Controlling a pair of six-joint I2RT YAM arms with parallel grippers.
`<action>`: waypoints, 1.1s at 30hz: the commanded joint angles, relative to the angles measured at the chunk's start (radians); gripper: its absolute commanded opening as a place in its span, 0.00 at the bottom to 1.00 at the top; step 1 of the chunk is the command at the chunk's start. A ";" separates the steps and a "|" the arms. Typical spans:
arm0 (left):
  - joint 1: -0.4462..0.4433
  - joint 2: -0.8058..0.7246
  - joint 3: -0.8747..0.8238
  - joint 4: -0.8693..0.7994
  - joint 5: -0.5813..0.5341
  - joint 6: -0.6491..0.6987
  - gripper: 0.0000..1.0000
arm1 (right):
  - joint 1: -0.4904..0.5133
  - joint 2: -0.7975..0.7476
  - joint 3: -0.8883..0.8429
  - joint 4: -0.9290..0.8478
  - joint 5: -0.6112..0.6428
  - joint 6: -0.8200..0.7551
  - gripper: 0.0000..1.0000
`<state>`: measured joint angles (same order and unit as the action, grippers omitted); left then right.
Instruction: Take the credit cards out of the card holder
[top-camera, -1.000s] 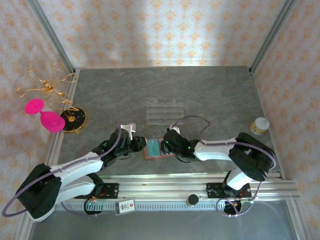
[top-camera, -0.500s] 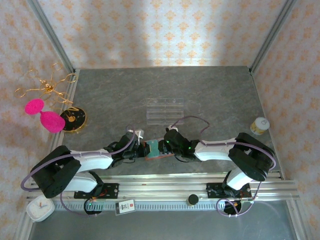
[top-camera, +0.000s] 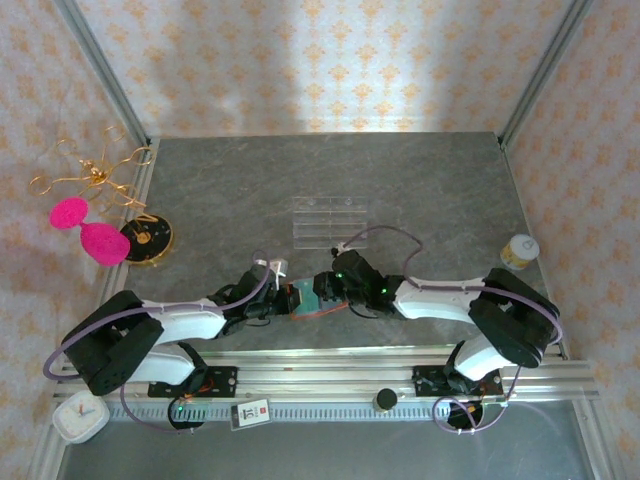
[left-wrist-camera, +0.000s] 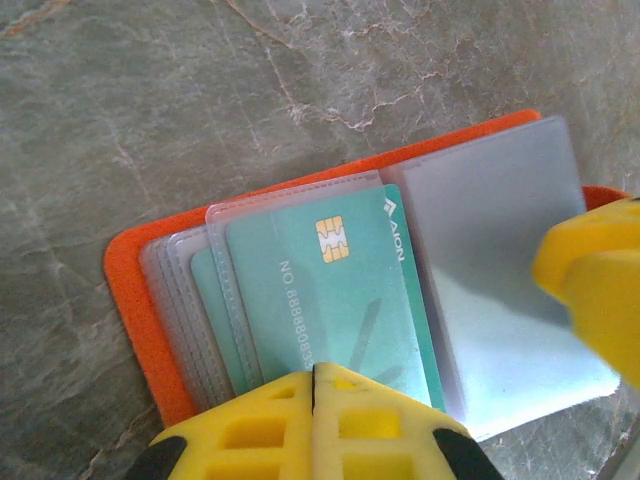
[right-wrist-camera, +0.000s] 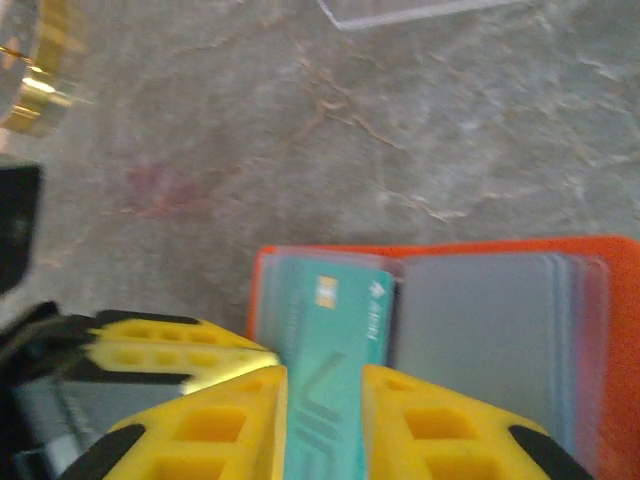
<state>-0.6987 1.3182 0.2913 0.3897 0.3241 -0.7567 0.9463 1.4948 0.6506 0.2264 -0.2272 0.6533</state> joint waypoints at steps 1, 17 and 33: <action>-0.003 -0.011 -0.015 -0.020 -0.030 0.023 0.01 | 0.002 0.034 0.017 0.053 -0.068 0.014 0.24; 0.001 0.036 -0.030 0.021 -0.022 0.020 0.00 | -0.050 0.140 -0.036 0.137 -0.142 0.067 0.19; 0.004 0.058 -0.050 0.035 -0.019 0.015 0.00 | -0.061 0.145 -0.062 0.143 -0.127 0.109 0.00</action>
<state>-0.6987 1.3571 0.2691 0.4808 0.3237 -0.7570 0.8867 1.6485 0.6128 0.3759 -0.3660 0.7490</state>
